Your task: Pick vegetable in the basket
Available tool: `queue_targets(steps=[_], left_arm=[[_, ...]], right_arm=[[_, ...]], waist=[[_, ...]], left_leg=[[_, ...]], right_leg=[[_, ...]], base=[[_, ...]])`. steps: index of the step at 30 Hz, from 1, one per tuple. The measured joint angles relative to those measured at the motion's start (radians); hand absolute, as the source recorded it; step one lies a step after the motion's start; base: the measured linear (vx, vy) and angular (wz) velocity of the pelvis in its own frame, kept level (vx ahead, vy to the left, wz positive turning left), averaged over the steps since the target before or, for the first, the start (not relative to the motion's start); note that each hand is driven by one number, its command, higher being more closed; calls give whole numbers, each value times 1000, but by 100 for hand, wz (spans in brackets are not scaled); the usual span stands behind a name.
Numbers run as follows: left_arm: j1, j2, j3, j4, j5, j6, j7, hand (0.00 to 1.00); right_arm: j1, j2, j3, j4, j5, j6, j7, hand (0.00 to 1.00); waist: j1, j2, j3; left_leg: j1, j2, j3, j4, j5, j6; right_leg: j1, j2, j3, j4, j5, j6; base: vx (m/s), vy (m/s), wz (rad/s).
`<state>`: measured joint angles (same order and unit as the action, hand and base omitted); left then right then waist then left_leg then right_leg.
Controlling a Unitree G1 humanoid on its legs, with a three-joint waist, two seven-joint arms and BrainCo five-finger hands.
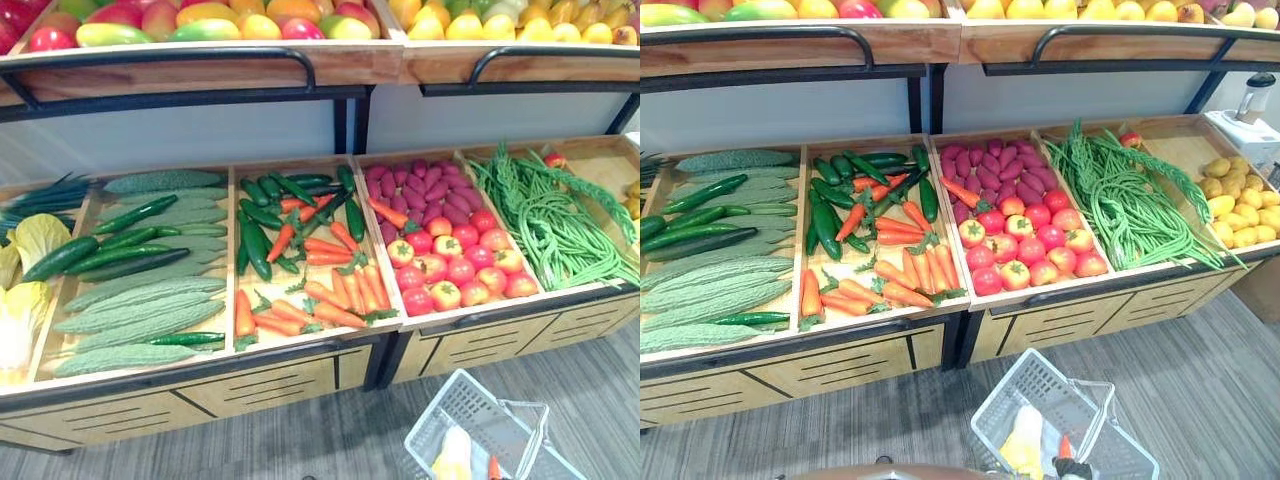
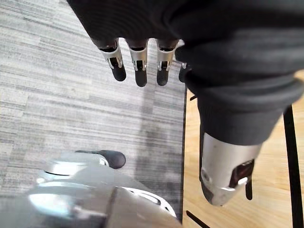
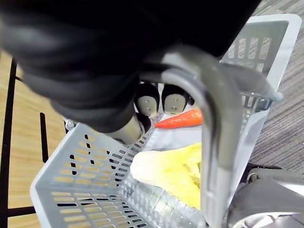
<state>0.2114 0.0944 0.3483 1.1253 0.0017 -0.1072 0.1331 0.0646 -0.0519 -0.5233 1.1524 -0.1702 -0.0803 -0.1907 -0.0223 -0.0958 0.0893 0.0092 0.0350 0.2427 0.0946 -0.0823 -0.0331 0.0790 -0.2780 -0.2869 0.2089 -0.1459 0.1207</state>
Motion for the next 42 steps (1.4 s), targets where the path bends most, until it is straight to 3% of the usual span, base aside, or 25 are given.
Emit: queue_targets(steps=[2, 3, 5, 6, 8, 12, 13, 14, 15, 16, 18, 19, 20, 24, 26, 27, 28, 30, 33, 34, 37, 42], left_arm=[[-13, 6, -25, 23, 0, 1, 3, 0], [-15, 10, -31, 27, 0, 1, 7, 0], [-39, 10, -30, 28, 0, 1, 11, 0], [-48, 2, -32, 26, 0, 0, 15, 0], [-60, 11, -41, 20, 1, 0, 15, 0], [-63, 16, -81, 17, 7, 1, 17, 0], [-67, 18, -86, 18, 19, 4, 17, 0], [-69, 16, -88, 18, 19, 8, 17, 0], [-73, 14, -88, 21, 18, 9, 17, 0], [-75, 7, -85, 29, 14, 10, 18, 0], [-80, -1, -86, 31, 9, 11, 18, 0], [-83, -1, -87, 34, 6, 12, 18, 0], [-93, -5, -87, 46, 1, 14, 18, 0], [-90, -6, -74, 44, 0, 21, 21, 0], [-82, -11, -55, 24, -14, 20, 24, 0], [-63, -15, -45, 14, -65, 20, 27, 0], [-61, -22, -45, 9, -75, 19, 27, 0], [-55, -55, -39, 2, -109, 11, 40, 0], [-65, -55, -50, 4, -107, -1, 32, 0], [-69, -53, -50, 3, -107, -1, 28, 0], [-71, -36, -45, -8, -108, -5, 16, 0], [-70, -37, -48, -7, -103, -5, 9, 0]], right_arm=[[-11, 1, 6, -5, 24, -11, 1, 100], [-17, 5, 25, -8, 32, -15, 0, 100], [-22, 15, 39, -26, 54, -21, 0, 100], [-33, 15, 69, -42, 62, -24, 0, 100], [-36, 2, 71, -38, 62, -32, -6, 100], [-49, 9, 105, -36, 51, -30, 3, 100], [-56, 18, 105, -35, 50, -24, 3, 100], [-64, 19, 106, -30, 49, -13, 3, 100], [-66, 17, 106, -29, 49, -11, 3, 100], [-66, 6, 107, -24, 49, -8, 2, 100], [-62, -10, 105, -22, 50, -6, -1, 100], [-57, -15, 104, -18, 50, -4, -6, 100], [-36, -22, 100, -13, 51, 7, -14, 100], [-9, -30, 127, -14, 50, 1, -18, 100], [-9, -34, 179, -15, 50, -15, -10, 100], [-9, -48, 191, -16, 38, -29, 2, 100], [-10, -50, 200, -16, 29, -31, 3, 100], [-23, -92, 224, -2, 20, -32, 6, 100], [-22, -102, 221, 3, 21, -31, 5, 100], [-19, -102, 217, 4, 21, -30, 5, 100], [-21, -82, 216, 6, 23, -30, 7, 100], [-28, -83, 212, 4, 23, -33, 14, 100]], waist=[[3, 14, 4], [9, 21, 5], [5, 25, 14], [12, 39, 34], [7, 31, 44], [29, 33, 46], [29, 32, 45], [30, 30, 44], [30, 31, 44], [33, 54, 40], [22, 63, 36], [20, 63, 37], [18, 75, 40], [-1, 94, 29], [4, 93, 31], [15, 88, 39], [23, 91, 41], [42, 120, 41], [44, 128, 43], [44, 130, 44], [51, 92, 61], [53, 104, 42]], left_leg=[[-35, 45, 66, 71, -48, 5], [-50, 70, 115, 91, -63, 9], [-63, 93, 196, 103, -70, 28], [-73, 122, 288, 87, -69, 57], [-44, 115, 378, 80, -74, 71], [-6, 124, 564, 69, -75, 73], [-8, 130, 635, 79, -75, 72], [-10, 140, 701, 91, -73, 69], [-11, 146, 731, 93, -70, 64], [-18, 163, 783, 92, -59, 51], [-33, 173, 832, 103, -42, 46], [-37, 183, 840, 120, -42, 47], [-40, 224, 840, 163, -42, 46], [-38, 335, 844, 271, -44, 43], [-30, 402, 822, 364, -38, 37], [-30, 417, 648, 421, -9, 14], [-47, 402, 561, 424, -16, -1], [-52, 233, 197, 278, -52, -56], [4, 150, -56, 116, -69, -73], [3, 142, -73, 120, -72, -78], [-8, 103, -119, 147, -77, -79], [5, 94, -117, 98, -133, -75]], right_leg=[[-76, 31, 101, 44, 61, -22], [-121, 52, 140, 33, 120, -21], [-163, 71, 140, -26, 215, -33], [-170, 50, 25, -3, 211, -79], [-171, -43, -156, 276, 86, -127], [-54, -98, -261, 365, 72, -146], [-25, -110, -284, 326, 81, -134], [-1, -108, -316, 236, 79, -83], [-1, -91, -327, 177, 70, -58], [-3, -54, -339, 81, 66, -45], [-2, -18, -340, -44, 50, 5], [0, -13, -340, -65, 45, 15], [14, 13, -337, -96, 47, 24], [30, 83, -303, -139, 46, 24], [26, 113, -235, -150, 45, 16], [18, 125, -134, -141, 50, 4], [10, 123, -99, -136, 53, -2], [-46, 117, 26, -134, 67, -7], [-80, 135, 111, -186, 130, 13], [-74, 132, 120, -206, 145, 15], [-70, 103, 151, -241, 185, 26], [-91, 98, 165, -245, 198, 36]], base=[[-11, 152, -108], [-16, 152, -118], [-84, 218, -141], [-139, 170, -147], [-95, 161, -132], [-95, 58, -162], [-126, -117, -168], [-127, -150, -176], [-130, -202, -172], [-124, -219, -147], [-97, -258, -108], [-43, -288, -45], [-19, -189, -25], [-135, -157, -32], [-148, -105, -108], [-153, -94, -145], [-189, -37, -172], [-136, 105, -167], [30, 82, -92], [23, 89, -36], [-43, 116, -20], [-66, 75, -7]])
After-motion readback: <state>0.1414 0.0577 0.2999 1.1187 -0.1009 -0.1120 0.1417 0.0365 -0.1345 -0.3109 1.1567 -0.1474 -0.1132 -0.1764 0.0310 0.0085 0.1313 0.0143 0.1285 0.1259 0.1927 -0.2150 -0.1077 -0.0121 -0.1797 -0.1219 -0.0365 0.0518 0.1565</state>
